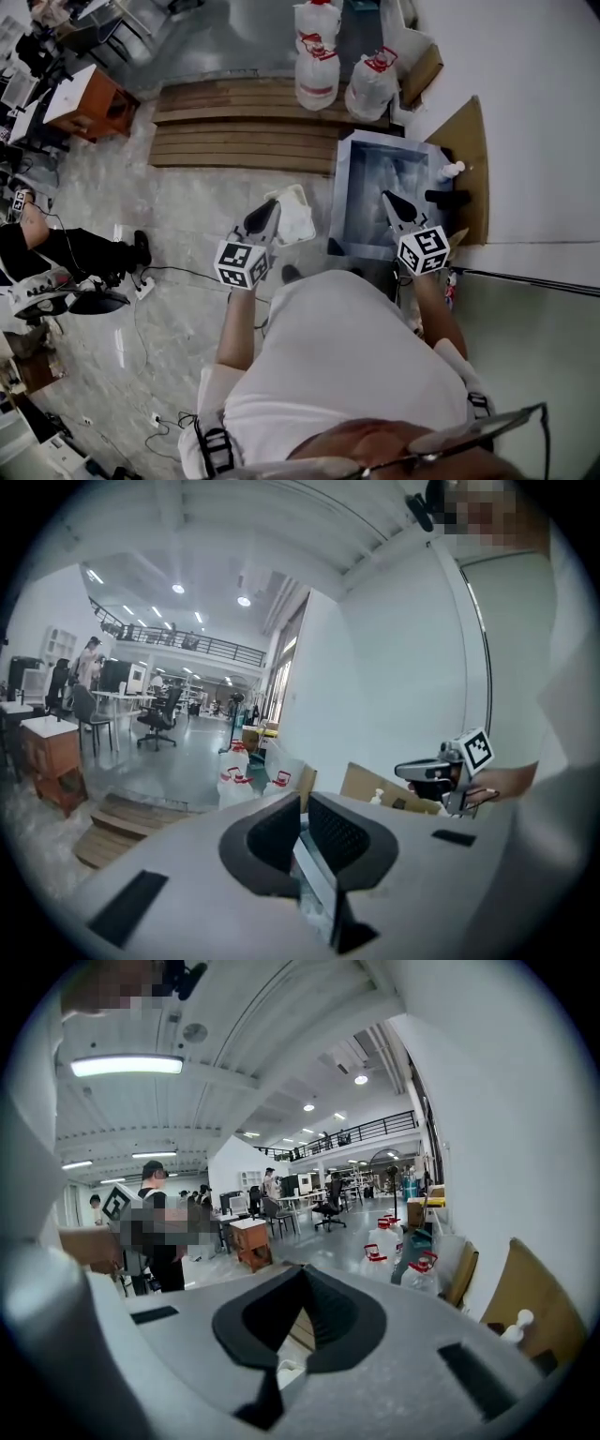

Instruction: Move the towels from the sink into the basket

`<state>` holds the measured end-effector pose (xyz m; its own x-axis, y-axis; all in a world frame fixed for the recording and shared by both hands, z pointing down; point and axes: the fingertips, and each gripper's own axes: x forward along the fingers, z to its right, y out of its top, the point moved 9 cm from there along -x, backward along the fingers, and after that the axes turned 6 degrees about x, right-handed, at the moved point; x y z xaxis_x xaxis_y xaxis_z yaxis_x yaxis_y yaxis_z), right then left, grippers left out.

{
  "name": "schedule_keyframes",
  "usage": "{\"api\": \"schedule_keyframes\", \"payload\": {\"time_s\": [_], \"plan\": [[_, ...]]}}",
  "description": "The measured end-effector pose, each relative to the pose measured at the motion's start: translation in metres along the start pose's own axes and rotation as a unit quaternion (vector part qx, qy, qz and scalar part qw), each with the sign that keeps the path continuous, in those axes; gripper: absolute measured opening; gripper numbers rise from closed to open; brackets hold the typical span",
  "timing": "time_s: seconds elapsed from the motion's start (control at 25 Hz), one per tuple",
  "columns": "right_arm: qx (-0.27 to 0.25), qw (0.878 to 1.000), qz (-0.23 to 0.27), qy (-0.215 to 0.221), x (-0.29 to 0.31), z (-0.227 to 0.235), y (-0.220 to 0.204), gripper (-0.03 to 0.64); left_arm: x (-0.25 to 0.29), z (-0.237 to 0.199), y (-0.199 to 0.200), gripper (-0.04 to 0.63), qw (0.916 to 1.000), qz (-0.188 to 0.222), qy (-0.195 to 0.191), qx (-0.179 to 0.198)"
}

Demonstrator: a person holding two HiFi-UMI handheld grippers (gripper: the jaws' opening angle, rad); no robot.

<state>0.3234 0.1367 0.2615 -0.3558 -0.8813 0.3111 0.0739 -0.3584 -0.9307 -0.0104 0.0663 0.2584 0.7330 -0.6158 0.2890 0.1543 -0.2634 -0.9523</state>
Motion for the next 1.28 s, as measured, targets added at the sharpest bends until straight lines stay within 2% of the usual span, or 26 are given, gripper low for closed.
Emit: {"api": "schedule_keyframes", "payload": {"time_s": [0.32,1.28], "plan": [[-0.004,1.0,0.006,0.0,-0.002,0.011,0.007,-0.003,0.009,0.001,0.003,0.029,0.9999,0.014,0.005,-0.005],[0.002,1.0,0.015,0.004,-0.012,0.004,0.009,-0.003,0.0,0.013,-0.013,0.029,0.9996,0.004,0.006,-0.028]]}}
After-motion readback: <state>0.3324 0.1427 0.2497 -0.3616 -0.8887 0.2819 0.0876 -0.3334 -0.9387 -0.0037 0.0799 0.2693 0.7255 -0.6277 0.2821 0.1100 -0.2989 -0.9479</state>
